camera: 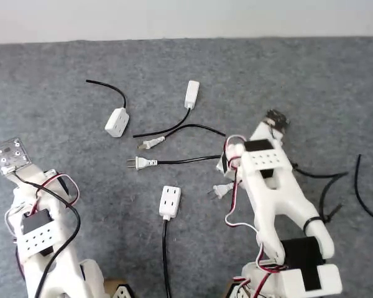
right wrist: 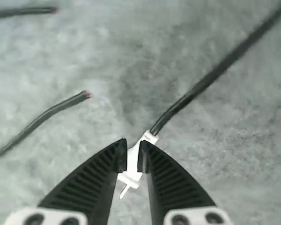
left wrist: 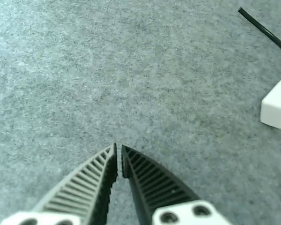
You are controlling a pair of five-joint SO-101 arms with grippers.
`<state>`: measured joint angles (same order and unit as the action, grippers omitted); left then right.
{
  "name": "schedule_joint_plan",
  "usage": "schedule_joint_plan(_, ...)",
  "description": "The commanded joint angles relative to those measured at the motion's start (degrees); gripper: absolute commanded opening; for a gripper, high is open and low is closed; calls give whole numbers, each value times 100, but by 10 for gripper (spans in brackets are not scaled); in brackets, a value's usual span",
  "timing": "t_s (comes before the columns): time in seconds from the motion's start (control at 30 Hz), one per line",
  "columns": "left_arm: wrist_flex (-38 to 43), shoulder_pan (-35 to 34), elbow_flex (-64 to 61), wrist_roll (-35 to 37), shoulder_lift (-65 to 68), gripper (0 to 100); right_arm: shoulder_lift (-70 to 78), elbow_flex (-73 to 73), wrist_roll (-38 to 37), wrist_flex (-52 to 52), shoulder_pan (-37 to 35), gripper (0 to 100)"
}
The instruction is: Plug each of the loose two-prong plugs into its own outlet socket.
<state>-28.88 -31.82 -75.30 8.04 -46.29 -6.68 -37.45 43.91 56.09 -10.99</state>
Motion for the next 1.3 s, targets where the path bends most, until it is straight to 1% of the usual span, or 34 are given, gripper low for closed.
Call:
schedule_joint_plan(0.0,132,26,57,18,-62,16,-277,-281,114,-462,-13,52)
schedule_joint_plan(0.27,132,97,48,0,-62,16,-286,-352,105,-523,-48,57)
schedule_joint_plan(0.33,132,114,48,-176,-62,16,-277,-352,114,-523,-136,99)
schedule_joint_plan(0.4,132,114,48,-246,-62,16,-277,-413,123,-505,-215,163)
schedule_joint_plan(0.47,132,114,48,-255,-62,16,-277,-484,325,-514,-224,199)
schedule_joint_plan(0.53,132,114,48,-255,-62,16,-277,-492,484,-514,-224,187)
schedule_joint_plan(0.73,132,114,48,-264,-62,16,-277,-519,484,-804,-224,133)
schedule_joint_plan(1.0,123,114,48,-281,-62,16,-84,-501,484,-1007,-198,132)
schedule_joint_plan(1.17,123,114,48,-281,-62,16,418,-237,484,-945,-92,129)
schedule_joint_plan(1.27,123,114,40,-281,-62,16,453,-176,484,-813,-110,129)
